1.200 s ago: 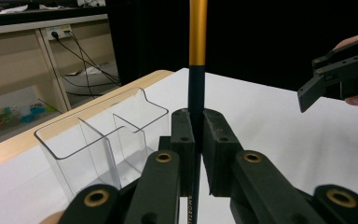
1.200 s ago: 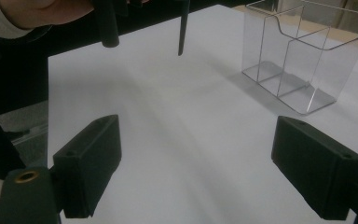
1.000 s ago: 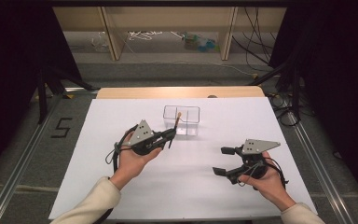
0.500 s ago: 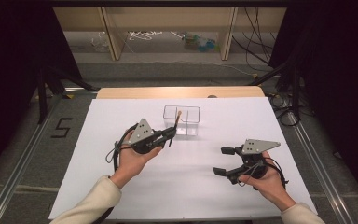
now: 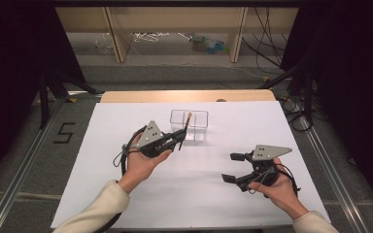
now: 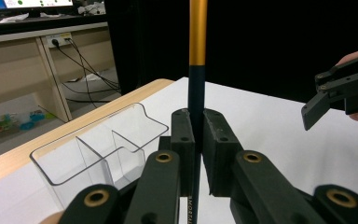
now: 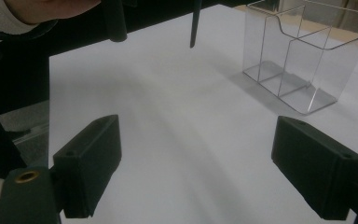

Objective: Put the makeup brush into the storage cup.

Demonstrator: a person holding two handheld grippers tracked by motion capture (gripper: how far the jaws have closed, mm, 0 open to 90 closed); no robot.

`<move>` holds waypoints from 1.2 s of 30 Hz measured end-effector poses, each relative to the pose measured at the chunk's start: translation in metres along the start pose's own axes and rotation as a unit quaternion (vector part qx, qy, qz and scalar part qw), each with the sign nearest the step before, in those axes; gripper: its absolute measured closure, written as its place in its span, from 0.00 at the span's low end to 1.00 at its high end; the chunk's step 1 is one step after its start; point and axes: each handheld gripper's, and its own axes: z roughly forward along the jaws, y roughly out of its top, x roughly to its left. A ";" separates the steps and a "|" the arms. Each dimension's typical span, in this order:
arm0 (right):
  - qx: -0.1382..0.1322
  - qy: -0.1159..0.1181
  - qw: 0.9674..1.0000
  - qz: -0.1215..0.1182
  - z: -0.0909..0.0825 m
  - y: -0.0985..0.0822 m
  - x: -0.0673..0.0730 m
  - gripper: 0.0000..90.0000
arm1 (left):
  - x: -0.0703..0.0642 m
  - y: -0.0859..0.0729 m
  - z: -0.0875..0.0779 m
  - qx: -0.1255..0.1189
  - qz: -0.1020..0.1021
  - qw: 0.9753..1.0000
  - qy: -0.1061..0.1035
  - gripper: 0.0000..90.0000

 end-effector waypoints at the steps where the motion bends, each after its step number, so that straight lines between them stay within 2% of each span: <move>1: 0.000 0.000 1.000 0.000 0.000 0.000 0.000 0.18 | 0.000 0.000 0.000 0.000 0.000 1.000 0.000 0.92; 18: 0.000 0.001 1.000 0.001 0.000 0.000 0.000 0.18 | 0.002 0.003 0.005 -0.003 0.001 1.000 0.004 0.92; 19: -0.008 0.007 1.000 0.001 0.001 -0.001 -0.001 0.18 | 0.002 0.003 0.005 -0.003 0.000 1.000 0.004 0.92; 22: 0.000 0.001 1.000 0.000 0.000 0.000 0.000 0.18 | 0.002 0.003 0.006 -0.003 0.001 1.000 0.004 0.92; 29: 0.000 0.001 1.000 0.000 0.000 0.000 0.000 0.18 | 0.002 0.004 0.007 -0.005 0.003 1.000 0.003 0.92; 30: -0.008 0.007 1.000 0.001 0.002 -0.001 0.000 0.18 | 0.002 0.004 0.007 -0.004 0.002 1.000 0.004 0.92; 36: 0.000 0.001 1.000 0.000 0.000 0.000 0.000 0.18 | 0.002 0.005 0.009 -0.005 0.004 1.000 0.002 0.92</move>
